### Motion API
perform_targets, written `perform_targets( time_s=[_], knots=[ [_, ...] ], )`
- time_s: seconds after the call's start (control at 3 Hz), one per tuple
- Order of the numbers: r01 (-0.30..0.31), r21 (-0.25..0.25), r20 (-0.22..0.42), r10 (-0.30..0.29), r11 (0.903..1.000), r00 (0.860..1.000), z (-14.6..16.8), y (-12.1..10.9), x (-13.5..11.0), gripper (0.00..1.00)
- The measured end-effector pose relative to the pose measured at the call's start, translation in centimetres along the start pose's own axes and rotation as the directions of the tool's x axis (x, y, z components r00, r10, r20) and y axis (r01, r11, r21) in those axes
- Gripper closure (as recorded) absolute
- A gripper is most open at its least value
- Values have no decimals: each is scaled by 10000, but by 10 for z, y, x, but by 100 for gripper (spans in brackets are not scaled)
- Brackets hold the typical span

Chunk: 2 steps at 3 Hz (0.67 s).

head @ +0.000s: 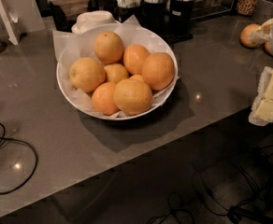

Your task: Pick orange from white bowl

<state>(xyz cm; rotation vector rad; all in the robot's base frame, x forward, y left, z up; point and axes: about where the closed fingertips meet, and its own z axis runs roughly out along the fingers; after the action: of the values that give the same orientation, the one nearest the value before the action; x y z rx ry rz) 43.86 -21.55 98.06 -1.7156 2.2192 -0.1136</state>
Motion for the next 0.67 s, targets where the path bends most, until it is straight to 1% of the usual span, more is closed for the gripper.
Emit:
perform_targets(
  time_s=[0.33, 0.67],
  knots=[
    [6, 0, 5, -6, 10000, 10000, 0, 0, 0, 0],
    [252, -12, 238, -252, 9997, 9994, 3, -2, -12, 0]
  ],
)
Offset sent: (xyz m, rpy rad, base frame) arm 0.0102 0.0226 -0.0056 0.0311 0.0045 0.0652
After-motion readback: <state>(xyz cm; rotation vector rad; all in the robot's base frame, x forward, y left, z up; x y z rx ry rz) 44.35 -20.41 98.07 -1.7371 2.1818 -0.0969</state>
